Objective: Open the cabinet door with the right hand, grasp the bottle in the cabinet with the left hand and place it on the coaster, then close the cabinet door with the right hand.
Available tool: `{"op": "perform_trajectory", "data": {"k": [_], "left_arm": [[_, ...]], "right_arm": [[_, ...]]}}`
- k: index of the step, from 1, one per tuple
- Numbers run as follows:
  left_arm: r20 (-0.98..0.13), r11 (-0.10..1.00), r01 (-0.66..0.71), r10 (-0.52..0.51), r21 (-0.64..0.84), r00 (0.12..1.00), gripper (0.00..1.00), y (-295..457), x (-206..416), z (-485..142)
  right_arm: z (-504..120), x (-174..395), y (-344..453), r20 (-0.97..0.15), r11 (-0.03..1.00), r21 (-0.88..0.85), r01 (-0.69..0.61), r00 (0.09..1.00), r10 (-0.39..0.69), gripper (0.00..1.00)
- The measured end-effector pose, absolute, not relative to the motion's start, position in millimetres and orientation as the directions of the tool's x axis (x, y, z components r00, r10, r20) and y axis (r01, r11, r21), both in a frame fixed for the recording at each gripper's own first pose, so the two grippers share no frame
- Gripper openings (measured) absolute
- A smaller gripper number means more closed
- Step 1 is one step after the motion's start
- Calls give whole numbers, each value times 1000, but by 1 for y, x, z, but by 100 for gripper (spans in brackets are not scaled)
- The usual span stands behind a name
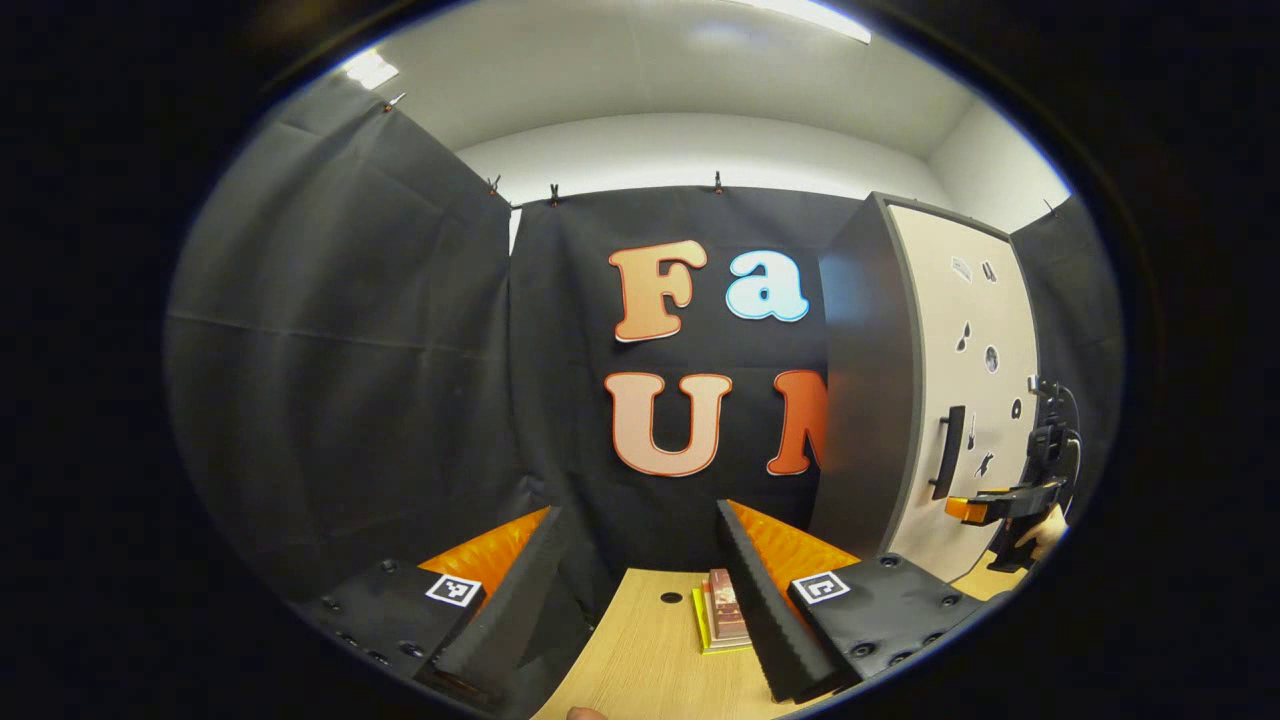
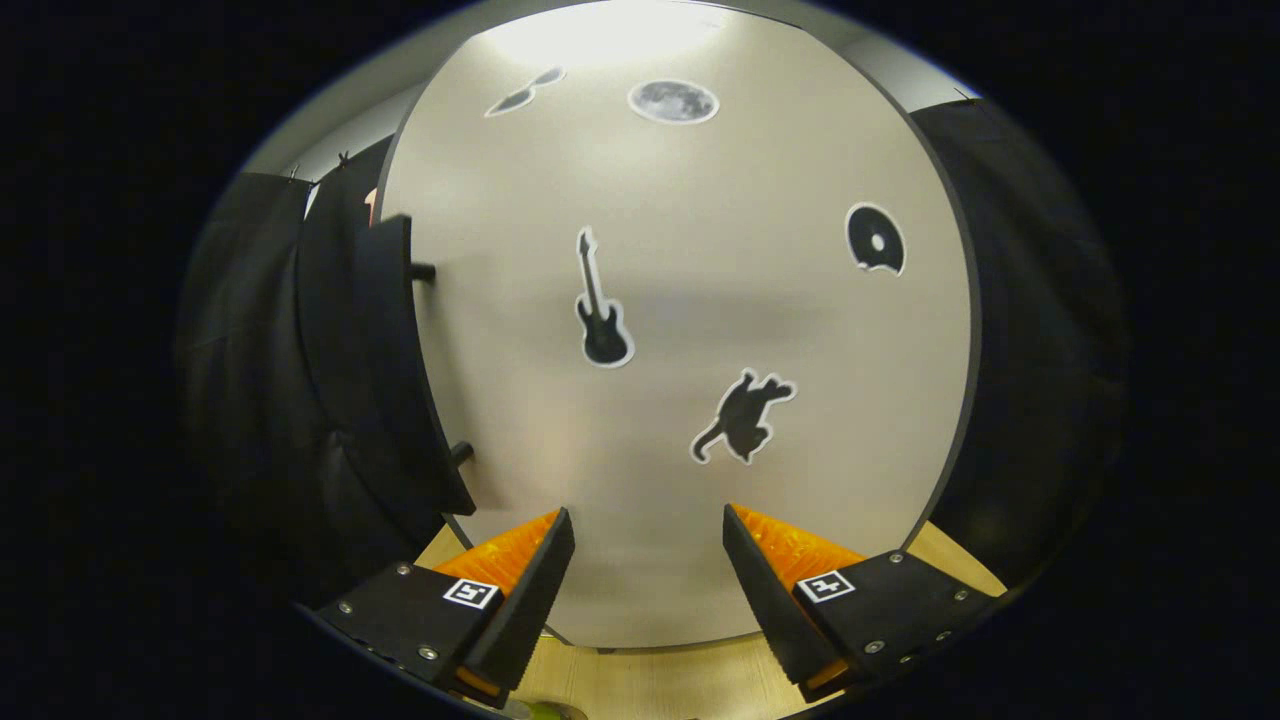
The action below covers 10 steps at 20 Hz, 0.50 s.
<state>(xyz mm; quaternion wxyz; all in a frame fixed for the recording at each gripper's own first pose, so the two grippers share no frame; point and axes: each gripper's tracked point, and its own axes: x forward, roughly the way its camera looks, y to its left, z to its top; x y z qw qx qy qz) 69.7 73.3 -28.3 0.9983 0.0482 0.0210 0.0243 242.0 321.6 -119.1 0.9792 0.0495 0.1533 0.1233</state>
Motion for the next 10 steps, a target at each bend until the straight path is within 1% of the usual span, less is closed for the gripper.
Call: {"op": "perform_trajectory", "data": {"k": [2,4,5,9,10], "left_arm": [[-27,994,-43,46,104,999,94,68,73,-13],[2,993,-54,54,109,999,94,68,75,9],[19,992,-55,54,110,998,97,67,74,21],[73,992,-56,48,110,996,97,62,59,67],[89,991,-72,62,116,994,94,67,52,79]], "right_arm": [[-88,227,288,-263,970,104,-220,934,241,93],[-52,210,251,-237,974,63,-216,945,225,93],[-33,201,230,-220,978,31,-207,953,209,93],[45,154,160,-128,983,-48,-179,977,172,93],[62,144,147,-108,982,-57,-180,979,173,93]]}}
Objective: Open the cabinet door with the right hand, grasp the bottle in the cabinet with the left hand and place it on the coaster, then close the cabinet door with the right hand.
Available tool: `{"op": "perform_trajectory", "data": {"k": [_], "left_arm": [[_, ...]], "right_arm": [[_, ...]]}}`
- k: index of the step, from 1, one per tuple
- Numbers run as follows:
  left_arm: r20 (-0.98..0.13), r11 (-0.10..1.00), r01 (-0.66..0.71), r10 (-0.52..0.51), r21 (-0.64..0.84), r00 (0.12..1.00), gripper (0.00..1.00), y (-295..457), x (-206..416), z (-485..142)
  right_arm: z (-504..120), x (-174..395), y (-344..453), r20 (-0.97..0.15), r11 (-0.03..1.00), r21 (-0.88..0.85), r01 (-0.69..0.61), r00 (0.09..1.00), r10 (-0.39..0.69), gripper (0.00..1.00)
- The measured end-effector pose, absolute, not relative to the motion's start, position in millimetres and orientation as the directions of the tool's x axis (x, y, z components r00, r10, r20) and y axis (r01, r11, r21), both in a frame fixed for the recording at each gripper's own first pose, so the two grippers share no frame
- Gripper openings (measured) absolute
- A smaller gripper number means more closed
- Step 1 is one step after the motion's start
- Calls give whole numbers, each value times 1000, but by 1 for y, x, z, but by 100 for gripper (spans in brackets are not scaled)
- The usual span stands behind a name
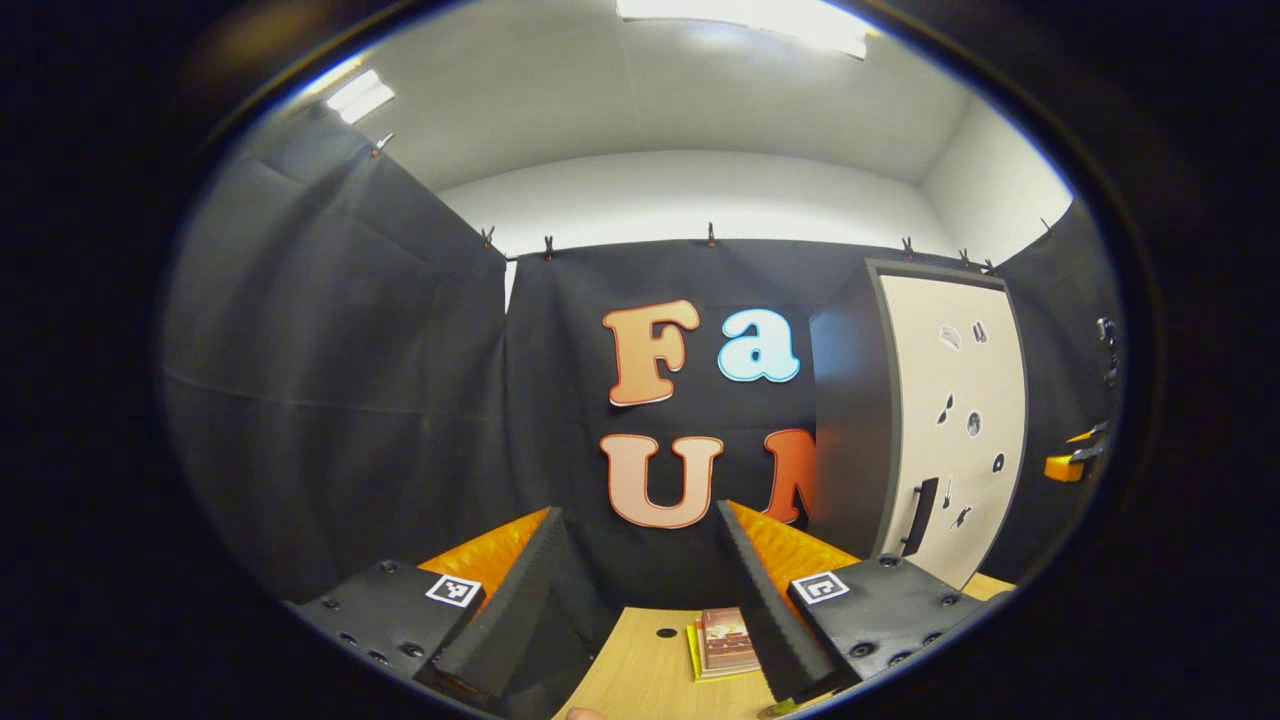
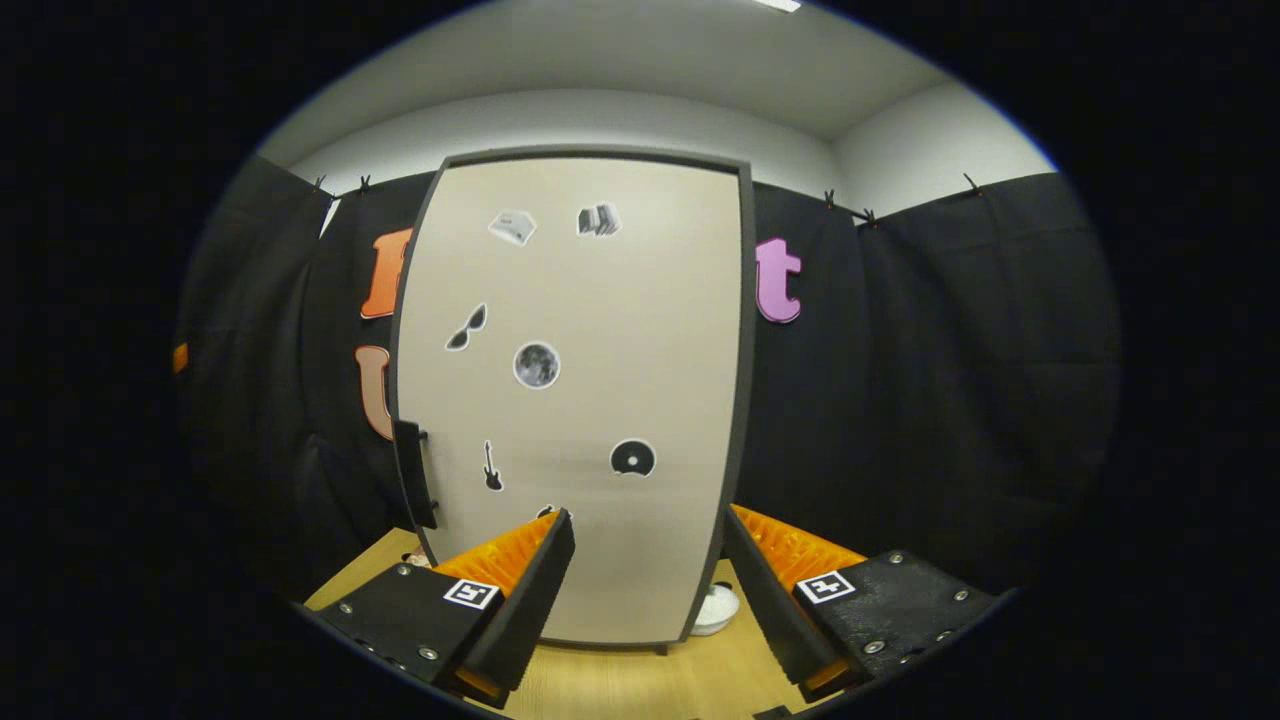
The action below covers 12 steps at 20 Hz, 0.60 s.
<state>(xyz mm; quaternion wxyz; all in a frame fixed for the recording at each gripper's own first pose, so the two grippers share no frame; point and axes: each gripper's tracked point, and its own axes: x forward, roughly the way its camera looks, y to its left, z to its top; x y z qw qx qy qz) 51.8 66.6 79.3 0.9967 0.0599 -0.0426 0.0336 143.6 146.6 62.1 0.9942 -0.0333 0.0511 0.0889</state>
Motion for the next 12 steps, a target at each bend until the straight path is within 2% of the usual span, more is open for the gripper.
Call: {"op": "perform_trajectory", "data": {"k": [1,2,3,4,6,12], "left_arm": [[108,988,-92,78,123,991,94,70,44,91],[122,986,-109,94,127,988,99,74,35,102],[132,984,-124,107,128,985,94,77,28,111],[141,983,-136,118,126,983,97,80,22,119],[146,983,-149,133,107,980,94,82,6,127],[129,982,-171,159,84,979,94,74,-31,133]], "right_arm": [[78,132,133,-95,982,-62,-176,981,170,93],[93,122,121,-81,983,-63,-175,982,170,93],[109,109,108,-62,982,-64,-175,983,171,93],[123,96,96,-43,982,-68,-176,984,173,93],[146,74,76,-12,982,-72,-174,985,173,93],[161,37,40,16,979,-95,-179,983,181,93]]}}
